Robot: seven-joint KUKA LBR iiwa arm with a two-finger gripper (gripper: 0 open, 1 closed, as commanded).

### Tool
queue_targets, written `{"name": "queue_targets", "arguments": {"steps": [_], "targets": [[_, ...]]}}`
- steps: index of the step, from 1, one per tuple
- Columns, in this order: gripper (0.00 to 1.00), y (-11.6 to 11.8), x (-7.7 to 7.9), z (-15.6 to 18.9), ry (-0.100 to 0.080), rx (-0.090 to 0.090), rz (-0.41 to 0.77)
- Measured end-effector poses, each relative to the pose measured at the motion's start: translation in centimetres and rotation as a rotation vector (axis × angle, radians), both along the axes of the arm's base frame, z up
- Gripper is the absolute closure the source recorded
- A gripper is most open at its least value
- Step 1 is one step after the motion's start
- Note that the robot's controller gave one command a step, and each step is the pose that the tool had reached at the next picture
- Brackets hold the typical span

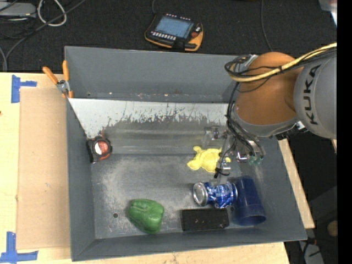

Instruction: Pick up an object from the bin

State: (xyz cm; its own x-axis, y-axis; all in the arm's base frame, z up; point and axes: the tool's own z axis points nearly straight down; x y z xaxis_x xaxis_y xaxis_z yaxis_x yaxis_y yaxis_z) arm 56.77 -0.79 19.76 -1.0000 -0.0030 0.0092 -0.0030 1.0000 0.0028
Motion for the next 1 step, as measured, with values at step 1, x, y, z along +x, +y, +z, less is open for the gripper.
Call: {"name": "queue_targets", "arguments": {"steps": [1], "targets": [[0.00,1.30,0.93,-1.35,-0.010,0.000,-0.042]]}}
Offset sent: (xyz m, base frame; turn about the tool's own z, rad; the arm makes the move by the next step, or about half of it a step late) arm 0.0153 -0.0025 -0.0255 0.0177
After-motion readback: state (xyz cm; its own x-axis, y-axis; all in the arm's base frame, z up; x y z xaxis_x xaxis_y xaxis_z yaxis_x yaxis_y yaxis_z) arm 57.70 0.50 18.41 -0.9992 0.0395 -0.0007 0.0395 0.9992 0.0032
